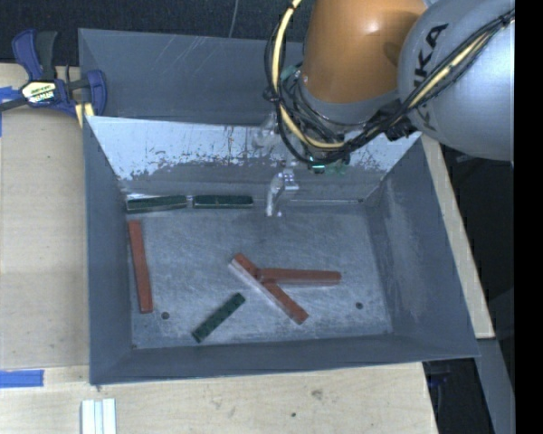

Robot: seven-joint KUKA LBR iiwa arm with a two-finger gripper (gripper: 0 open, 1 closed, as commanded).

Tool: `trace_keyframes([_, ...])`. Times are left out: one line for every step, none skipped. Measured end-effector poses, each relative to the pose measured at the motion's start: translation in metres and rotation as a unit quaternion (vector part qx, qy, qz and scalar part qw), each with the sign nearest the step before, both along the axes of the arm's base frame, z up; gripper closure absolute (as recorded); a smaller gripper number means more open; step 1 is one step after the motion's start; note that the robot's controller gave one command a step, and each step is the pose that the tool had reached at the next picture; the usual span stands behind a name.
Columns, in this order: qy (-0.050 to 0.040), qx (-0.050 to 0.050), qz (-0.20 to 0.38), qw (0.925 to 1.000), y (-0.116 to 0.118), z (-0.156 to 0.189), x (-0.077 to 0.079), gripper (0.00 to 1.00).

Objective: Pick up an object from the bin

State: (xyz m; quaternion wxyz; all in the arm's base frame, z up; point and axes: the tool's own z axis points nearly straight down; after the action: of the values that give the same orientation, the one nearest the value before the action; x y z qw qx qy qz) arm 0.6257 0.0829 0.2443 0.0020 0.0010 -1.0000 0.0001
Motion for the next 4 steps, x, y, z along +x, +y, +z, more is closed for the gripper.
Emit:
trace_keyframes([-0.004, 0.001, -0.001, 1.0, 0.0, 0.004, 0.001, 0.0])
trace_keyframes([-0.0059, 0.001, -0.011, 0.9999, 0.005, -0.049, -0.031, 0.0])
trace_keyframes([-0.0051, 0.0, 0.0, 1.0, 0.002, -0.115, -0.044, 0.0])
trace_keyframes([-0.0164, 0.003, -0.034, 0.9993, -0.027, -0.166, -0.076, 1.0])
